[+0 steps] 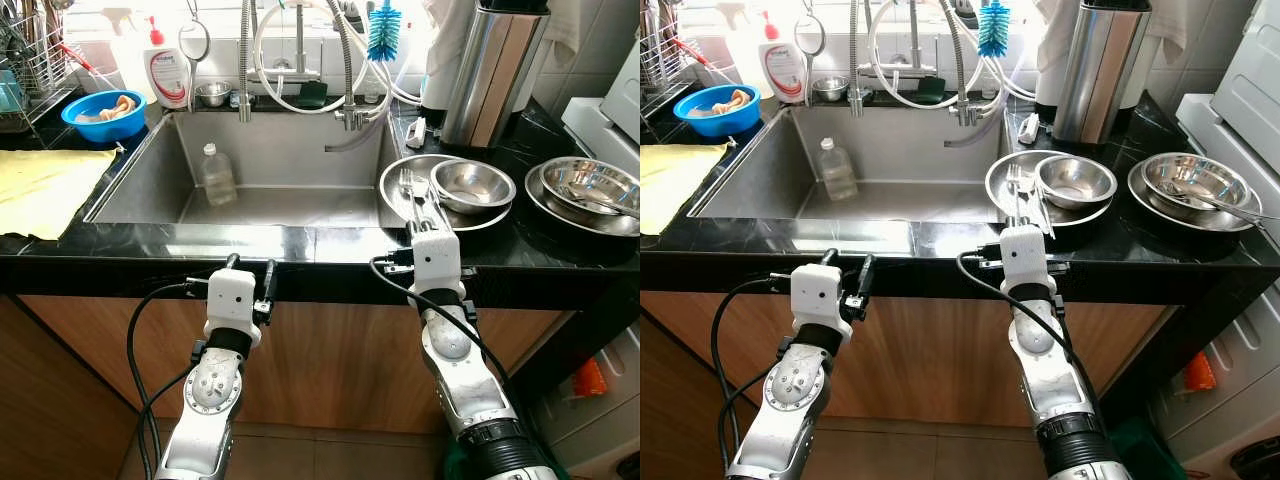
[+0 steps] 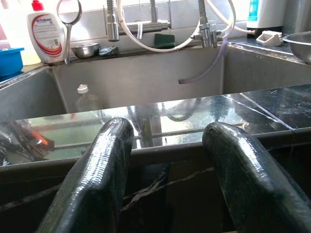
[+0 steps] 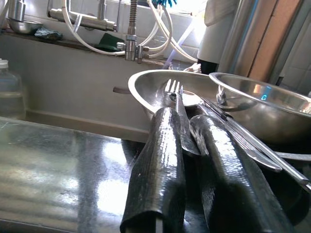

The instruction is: Kitchen organization

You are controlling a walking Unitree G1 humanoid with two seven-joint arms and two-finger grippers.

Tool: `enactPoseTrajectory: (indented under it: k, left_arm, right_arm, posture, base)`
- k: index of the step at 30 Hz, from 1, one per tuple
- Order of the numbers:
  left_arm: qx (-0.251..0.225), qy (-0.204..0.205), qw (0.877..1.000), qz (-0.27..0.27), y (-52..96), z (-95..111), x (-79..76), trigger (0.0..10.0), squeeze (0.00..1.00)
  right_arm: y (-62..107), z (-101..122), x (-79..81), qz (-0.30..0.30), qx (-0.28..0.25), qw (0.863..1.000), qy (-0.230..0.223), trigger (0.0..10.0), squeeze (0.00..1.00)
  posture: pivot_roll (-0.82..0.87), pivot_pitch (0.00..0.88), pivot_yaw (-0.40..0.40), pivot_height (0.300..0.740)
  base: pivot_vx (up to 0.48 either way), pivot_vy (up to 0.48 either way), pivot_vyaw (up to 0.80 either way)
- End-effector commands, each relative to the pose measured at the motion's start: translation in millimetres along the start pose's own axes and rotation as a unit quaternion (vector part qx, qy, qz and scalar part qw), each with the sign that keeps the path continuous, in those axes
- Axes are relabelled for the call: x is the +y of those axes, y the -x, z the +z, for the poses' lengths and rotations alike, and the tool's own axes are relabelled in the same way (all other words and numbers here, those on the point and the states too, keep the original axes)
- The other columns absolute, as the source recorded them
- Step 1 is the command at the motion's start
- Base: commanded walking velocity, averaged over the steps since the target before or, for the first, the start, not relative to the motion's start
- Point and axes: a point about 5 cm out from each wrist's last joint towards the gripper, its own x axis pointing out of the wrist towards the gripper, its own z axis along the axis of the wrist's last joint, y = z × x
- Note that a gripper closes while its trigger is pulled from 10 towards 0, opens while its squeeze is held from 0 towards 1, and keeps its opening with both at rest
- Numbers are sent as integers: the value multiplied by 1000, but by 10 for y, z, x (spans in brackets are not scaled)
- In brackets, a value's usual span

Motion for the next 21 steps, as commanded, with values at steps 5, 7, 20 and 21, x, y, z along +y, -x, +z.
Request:
enactPoseTrajectory:
  k: [5,7,20,21]
  left_arm:
    - [2,0,1000,2,-8,-10,4,10000,0]
    - [1,0,1000,2,-8,-10,3,10000,0]
    - [-1,2,1000,4,-21,-5,-5,10000,0]
    - [-1,2,1000,5,-26,-4,-4,10000,0]
  right_arm:
    - [-41,66,2,-1,-8,1000,-7,0,0]
    - [-42,70,2,-1,-9,1000,-7,0,0]
    - [-75,368,27,13,-102,995,1,3176,0]
    - [-93,437,34,19,-120,992,12,10000,0]
  posture:
    - [-57,0,-3,740]
    - [-57,0,-3,740]
    - [-56,0,-7,740]
    - [-55,0,-8,740]
  base:
    - [0,0,0]
    - [0,0,0]
    - [0,0,0]
    - [0,0,0]
